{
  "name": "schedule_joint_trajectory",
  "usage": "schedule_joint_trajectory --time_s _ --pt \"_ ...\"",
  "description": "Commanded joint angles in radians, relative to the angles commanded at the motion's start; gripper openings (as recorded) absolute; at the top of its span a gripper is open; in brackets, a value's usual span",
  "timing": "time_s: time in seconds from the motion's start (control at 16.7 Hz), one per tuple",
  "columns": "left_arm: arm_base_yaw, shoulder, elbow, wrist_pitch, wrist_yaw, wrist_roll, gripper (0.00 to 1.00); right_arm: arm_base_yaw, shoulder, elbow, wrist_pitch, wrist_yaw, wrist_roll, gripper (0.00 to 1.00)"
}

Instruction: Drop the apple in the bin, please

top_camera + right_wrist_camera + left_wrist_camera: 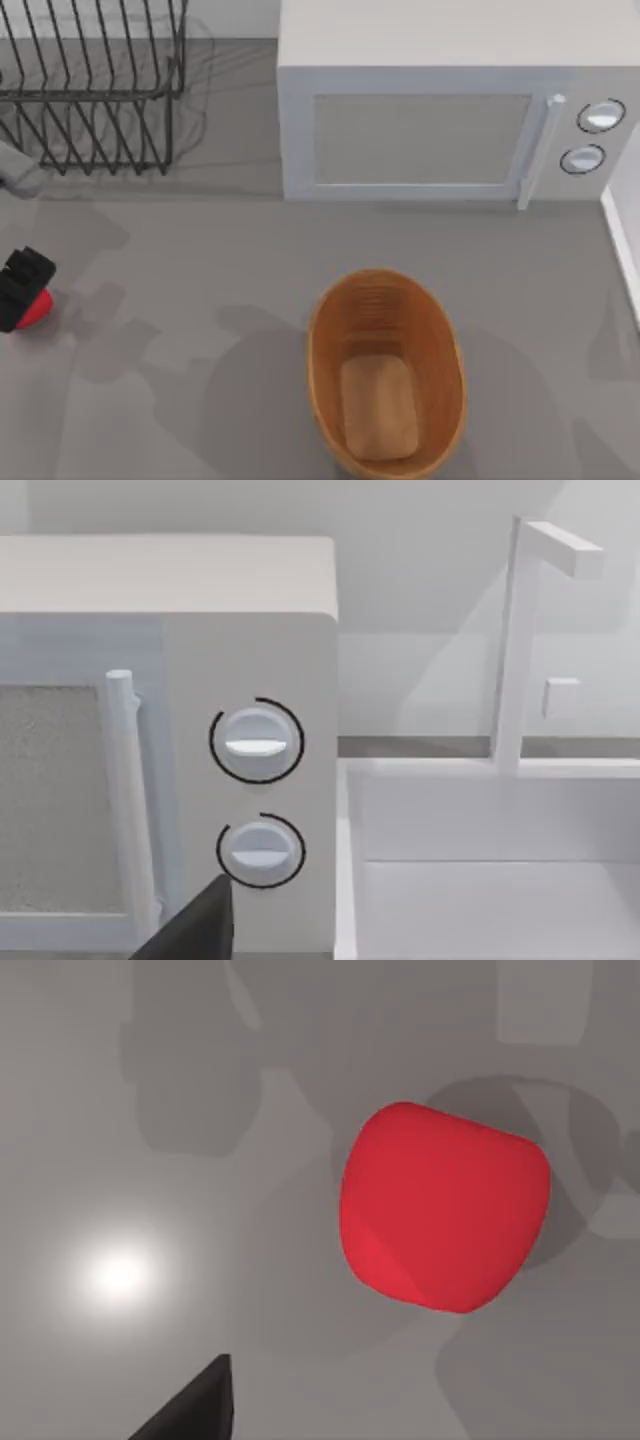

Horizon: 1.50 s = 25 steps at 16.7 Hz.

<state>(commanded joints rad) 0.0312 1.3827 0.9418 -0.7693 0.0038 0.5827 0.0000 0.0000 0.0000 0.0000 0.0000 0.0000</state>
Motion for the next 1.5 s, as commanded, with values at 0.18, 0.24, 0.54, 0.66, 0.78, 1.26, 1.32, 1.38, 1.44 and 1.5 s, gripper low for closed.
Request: schedule_joint_trajectory --time_s 0.18,0.24,0.54,0.66,0.78,1.26,1.32,1.38,1.44,1.5 --pt "0.004 0.219 0.158 -0.123 0.001 0.096 1.0 0.0 0.0 0.0 0.0 0.0 0.0 1.0" --pt "0.005 0.281 0.203 -0.156 0.001 0.123 1.0 0.0 0.0 0.0 0.0 0.0 0.0 1.0" --pt "0.009 0.455 0.338 -0.248 0.002 0.201 1.0 0.0 0.0 0.0 0.0 0.0 0.0 1.0" --pt "0.009 0.46 0.342 -0.251 0.002 0.204 1.0 0.0 0.0 0.0 0.0 0.0 0.0 1.0" --pt "0.009 0.46 0.342 -0.251 0.002 0.204 1.0 0.0 0.0 0.0 0.0 0.0 0.0 1.0" --pt "0.009 0.544 0.23 -0.044 0.002 0.204 1.0 0.0 0.0 0.0 0.0 0.0 0.0 1.0" --pt "0.009 0.558 0.212 -0.015 0.002 0.205 1.0 0.0 0.0 0.0 0.0 0.0 0.0 1.0" --pt "0.009 0.57 0.199 0.005 0.002 0.206 1.0 0.0 0.0 0.0 0.0 0.0 0.0 1.0" --pt "0.009 0.575 0.192 0.013 0.002 0.206 1.0 0.0 0.0 0.0 0.0 0.0 0.0 1.0" --pt "0.009 0.575 0.192 0.014 0.002 0.206 1.0 0.0 0.0 0.0 0.0 0.0 0.0 1.0"
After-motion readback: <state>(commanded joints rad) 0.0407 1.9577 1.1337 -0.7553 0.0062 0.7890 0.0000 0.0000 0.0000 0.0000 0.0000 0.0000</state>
